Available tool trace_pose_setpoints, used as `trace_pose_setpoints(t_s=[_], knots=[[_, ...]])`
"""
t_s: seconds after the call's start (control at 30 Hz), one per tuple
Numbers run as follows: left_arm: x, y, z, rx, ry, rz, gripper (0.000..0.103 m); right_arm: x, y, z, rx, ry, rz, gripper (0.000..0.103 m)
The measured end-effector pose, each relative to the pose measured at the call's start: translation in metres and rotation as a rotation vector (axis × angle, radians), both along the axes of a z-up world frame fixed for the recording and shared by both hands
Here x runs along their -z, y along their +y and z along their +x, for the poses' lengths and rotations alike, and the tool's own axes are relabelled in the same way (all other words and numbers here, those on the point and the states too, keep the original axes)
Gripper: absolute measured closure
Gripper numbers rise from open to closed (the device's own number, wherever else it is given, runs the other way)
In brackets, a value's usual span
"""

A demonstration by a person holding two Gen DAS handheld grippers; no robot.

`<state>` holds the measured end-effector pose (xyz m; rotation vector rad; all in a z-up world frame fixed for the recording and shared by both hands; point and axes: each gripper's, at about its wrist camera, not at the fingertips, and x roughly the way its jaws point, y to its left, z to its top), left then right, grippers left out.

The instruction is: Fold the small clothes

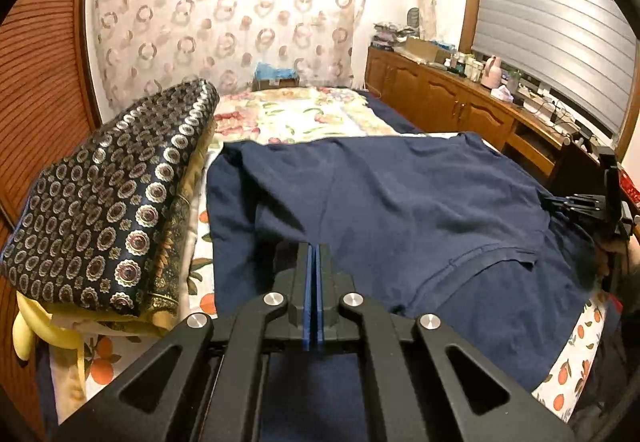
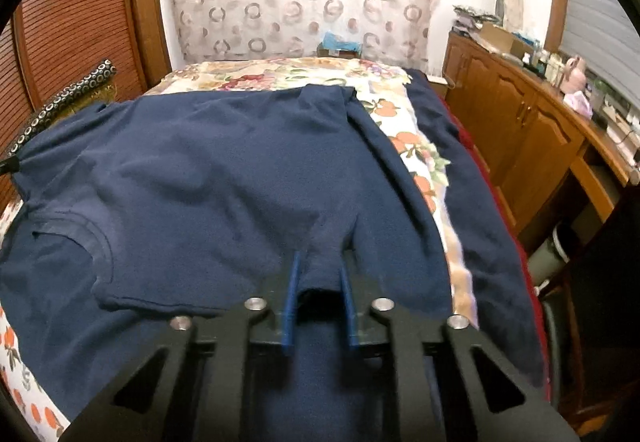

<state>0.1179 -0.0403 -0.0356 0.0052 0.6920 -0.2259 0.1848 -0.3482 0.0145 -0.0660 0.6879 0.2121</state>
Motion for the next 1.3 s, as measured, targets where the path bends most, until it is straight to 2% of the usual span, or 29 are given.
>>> trace_pose_setpoints(t_s=[0.3, 0.5, 0.57, 0.7, 0.83, 0.97, 1.07, 1.1, 1.27, 1.3], knots=[[-0.038, 0.012, -0.032, -0.004, -0.094, -0.078, 0.101, -0.047, -0.014, -0.039, -0.024, -0.161, 0.061, 0.098], [-0.045, 0.018, -0.067, 0.013, -0.117, -0.098, 0.101, -0.065, -0.037, -0.087, -0.026, -0.211, 0.105, 0.098], [-0.039, 0.02, -0.08, 0.014, -0.102, -0.117, 0.1, -0.062, -0.044, -0.105, -0.022, -0.208, 0.102, 0.098], [-0.011, 0.016, -0.091, 0.009, -0.035, -0.101, 0.101, -0.04, -0.05, -0.123, -0.021, -0.152, 0.081, 0.098], [0.014, 0.013, -0.092, -0.008, 0.028, -0.075, 0.1, -0.014, -0.046, -0.122, -0.026, -0.072, 0.08, 0.098], [0.027, 0.01, -0.093, -0.025, 0.069, -0.045, 0.1, 0.002, -0.044, -0.117, -0.012, -0.019, 0.057, 0.098], [0.031, 0.011, -0.094, -0.058, 0.082, -0.01, 0.1, 0.002, -0.041, -0.115, -0.002, -0.009, 0.044, 0.098], [0.031, 0.011, -0.095, -0.064, 0.082, -0.007, 0.1, -0.001, -0.04, -0.116, -0.001, -0.011, 0.042, 0.095], [0.034, 0.017, -0.096, -0.07, 0.093, -0.023, 0.1, -0.014, -0.027, -0.116, 0.002, -0.041, 0.035, 0.093], [0.034, 0.016, -0.096, -0.07, 0.095, -0.016, 0.097, -0.016, -0.027, -0.119, 0.003, -0.048, 0.032, 0.093]])
